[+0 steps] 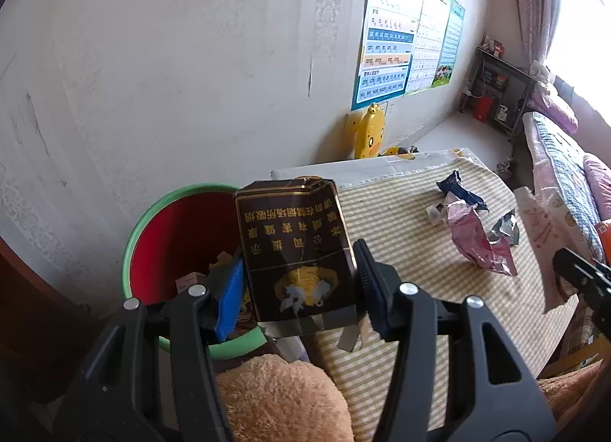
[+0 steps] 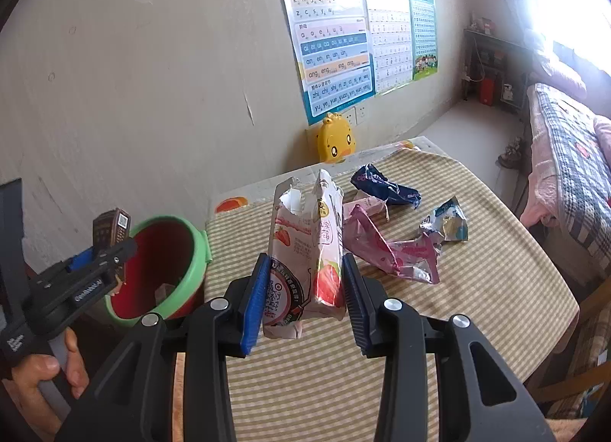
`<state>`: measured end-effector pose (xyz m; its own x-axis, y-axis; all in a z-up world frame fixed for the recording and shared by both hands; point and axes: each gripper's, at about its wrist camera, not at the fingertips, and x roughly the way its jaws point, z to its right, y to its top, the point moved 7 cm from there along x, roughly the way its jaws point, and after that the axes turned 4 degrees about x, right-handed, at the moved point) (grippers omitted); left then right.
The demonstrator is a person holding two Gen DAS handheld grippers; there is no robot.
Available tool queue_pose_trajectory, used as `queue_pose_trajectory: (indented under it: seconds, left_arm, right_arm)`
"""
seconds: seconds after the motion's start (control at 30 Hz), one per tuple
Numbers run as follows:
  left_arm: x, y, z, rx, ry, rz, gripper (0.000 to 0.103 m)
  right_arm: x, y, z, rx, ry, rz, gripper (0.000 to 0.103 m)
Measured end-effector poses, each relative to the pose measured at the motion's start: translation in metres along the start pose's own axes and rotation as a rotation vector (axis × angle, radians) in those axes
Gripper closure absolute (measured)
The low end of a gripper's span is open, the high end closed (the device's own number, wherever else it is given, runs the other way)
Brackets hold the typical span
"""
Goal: Collect trash
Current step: 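Carry the cigarette box and drink pouch over the red bucket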
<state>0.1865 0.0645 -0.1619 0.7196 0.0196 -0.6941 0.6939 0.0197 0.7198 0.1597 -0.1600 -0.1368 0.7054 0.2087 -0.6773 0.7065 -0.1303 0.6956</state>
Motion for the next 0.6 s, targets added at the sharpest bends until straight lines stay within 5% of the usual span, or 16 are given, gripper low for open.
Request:
queue_pose_trajectory:
  seconds: [0.6]
  left_arm:
    - [0.023,-0.012,-0.049,-0.068,0.055,-0.050,0.051]
  right_arm:
    - [0.032,-0.018,-0.067,-0.109,0.069,-0.093,0.067]
